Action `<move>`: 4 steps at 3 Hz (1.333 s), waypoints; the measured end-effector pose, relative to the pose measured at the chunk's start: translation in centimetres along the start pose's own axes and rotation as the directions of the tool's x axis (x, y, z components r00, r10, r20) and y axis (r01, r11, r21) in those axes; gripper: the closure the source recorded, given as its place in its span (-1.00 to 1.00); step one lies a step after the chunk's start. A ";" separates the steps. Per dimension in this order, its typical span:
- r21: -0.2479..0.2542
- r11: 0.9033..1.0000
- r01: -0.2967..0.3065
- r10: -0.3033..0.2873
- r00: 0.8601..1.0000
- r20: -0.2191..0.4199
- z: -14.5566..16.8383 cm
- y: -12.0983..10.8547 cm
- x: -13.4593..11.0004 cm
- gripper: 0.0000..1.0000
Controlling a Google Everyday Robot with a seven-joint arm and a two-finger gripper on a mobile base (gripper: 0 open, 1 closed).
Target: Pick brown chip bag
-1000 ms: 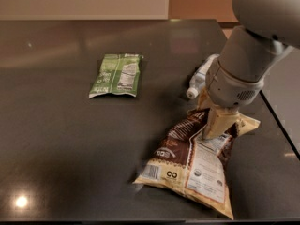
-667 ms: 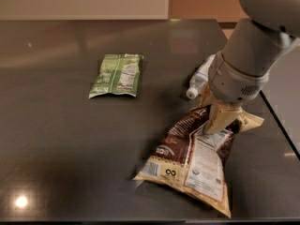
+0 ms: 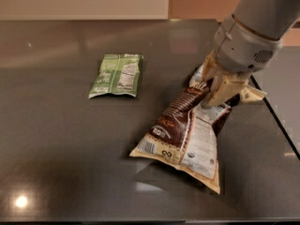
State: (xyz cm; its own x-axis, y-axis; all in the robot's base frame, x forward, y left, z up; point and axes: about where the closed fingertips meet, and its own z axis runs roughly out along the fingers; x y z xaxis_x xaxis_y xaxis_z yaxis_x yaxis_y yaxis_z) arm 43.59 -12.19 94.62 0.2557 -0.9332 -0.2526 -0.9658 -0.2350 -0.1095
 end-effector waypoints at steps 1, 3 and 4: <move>0.055 0.998 0.016 -0.019 0.998 0.062 -3.9 -2.4 -1.1 1.00; 0.170 0.985 0.022 -0.048 0.988 0.150 -9.0 -6.1 -2.6 1.00; 0.211 0.977 0.018 -0.052 0.986 0.156 -9.3 -7.0 -2.9 1.00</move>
Offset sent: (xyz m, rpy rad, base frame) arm 0.0039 -0.0113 0.1093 0.1134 0.0525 0.0818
